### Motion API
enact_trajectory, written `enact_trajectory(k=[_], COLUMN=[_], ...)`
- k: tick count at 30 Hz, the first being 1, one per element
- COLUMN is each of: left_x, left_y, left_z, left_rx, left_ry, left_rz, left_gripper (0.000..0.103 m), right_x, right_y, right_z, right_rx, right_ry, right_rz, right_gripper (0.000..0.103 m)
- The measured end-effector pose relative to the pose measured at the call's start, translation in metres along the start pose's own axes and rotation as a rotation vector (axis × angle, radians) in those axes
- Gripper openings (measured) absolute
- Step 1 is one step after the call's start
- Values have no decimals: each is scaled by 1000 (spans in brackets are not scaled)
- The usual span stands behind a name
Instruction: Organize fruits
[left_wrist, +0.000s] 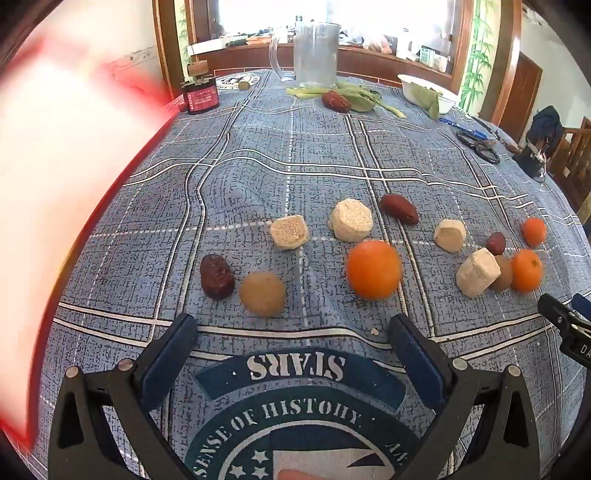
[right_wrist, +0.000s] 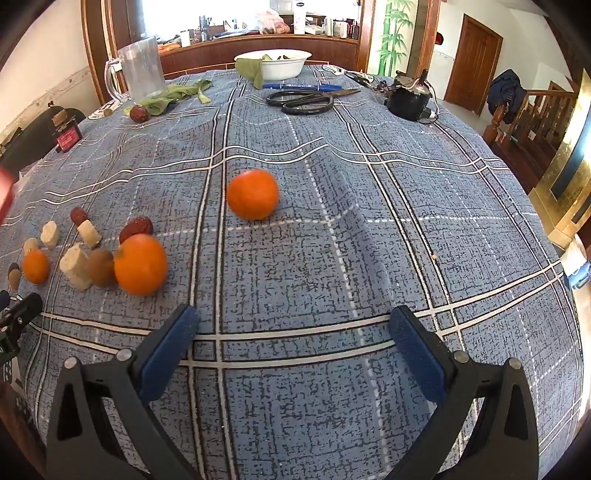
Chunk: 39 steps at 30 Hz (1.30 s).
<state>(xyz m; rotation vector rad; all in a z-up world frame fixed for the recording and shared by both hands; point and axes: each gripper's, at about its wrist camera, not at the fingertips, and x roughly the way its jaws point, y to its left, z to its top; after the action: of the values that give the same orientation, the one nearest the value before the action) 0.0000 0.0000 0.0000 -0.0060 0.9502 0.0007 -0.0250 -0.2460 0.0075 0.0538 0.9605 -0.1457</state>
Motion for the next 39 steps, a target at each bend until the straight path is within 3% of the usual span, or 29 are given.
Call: enact_trajectory(k=[39], left_x=[-1], left_y=[1], left_z=[0], left_rx=[-4], left_ry=[-1], left_rz=[1], left_gripper=[102], right_x=[1], right_y=[1], right_z=[1], right_rx=[10], right_ry=[2], right_rz=[-6], right_gripper=[103])
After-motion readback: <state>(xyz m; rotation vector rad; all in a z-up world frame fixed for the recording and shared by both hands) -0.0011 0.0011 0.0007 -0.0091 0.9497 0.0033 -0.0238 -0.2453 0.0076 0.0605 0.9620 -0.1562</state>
